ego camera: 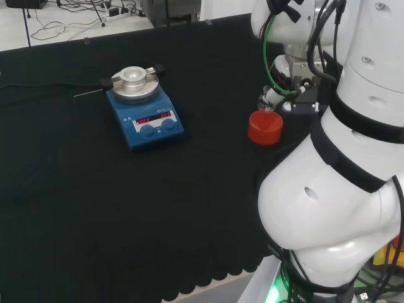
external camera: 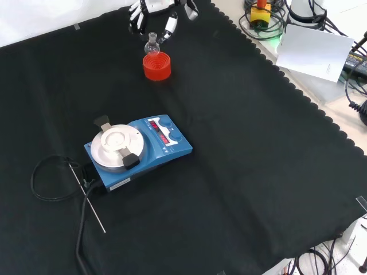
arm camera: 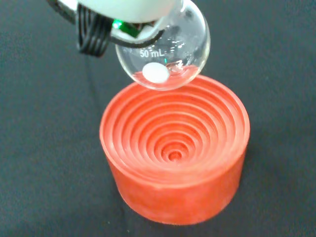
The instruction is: Pick up the round-bottom flask.
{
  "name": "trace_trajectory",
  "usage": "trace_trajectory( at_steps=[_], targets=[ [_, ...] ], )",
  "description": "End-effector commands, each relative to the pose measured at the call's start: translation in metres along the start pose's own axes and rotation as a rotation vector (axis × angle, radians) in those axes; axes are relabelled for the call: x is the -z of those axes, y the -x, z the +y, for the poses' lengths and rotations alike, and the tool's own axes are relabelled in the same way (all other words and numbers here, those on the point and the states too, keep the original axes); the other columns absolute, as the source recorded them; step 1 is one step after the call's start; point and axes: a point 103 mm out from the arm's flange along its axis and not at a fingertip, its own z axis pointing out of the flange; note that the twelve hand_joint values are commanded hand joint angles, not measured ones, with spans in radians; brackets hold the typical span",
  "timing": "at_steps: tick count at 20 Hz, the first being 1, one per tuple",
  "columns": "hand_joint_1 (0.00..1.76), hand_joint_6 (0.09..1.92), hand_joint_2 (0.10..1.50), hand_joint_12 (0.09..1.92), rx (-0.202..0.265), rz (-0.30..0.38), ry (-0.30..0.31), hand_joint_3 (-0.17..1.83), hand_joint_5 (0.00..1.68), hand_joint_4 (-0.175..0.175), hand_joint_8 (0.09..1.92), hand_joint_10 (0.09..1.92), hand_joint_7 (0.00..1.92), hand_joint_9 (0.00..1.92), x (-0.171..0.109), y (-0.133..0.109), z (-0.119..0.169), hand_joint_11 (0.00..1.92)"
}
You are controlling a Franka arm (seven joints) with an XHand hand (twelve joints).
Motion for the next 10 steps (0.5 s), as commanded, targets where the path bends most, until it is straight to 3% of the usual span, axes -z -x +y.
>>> trace_trajectory(
  at_steps=[1,7,10],
  targets=[
    [1.11,1.01,0.68,1.33,0.062,-0.052,0.005,0.78,1.11,0.067,0.70,0.59,0.53,0.69,0.066,-0.037,0.008,0.37],
    [1.11,1.01,0.67,1.33,0.076,-0.082,0.011,0.78,1.11,0.070,0.70,0.59,0.53,0.69,0.078,-0.078,0.014,0.37],
    [1.11,1.01,0.67,1.33,0.090,-0.078,0.001,0.78,1.11,0.072,0.70,0.59,0.53,0.69,0.079,-0.083,0.016,0.37]
  ],
)
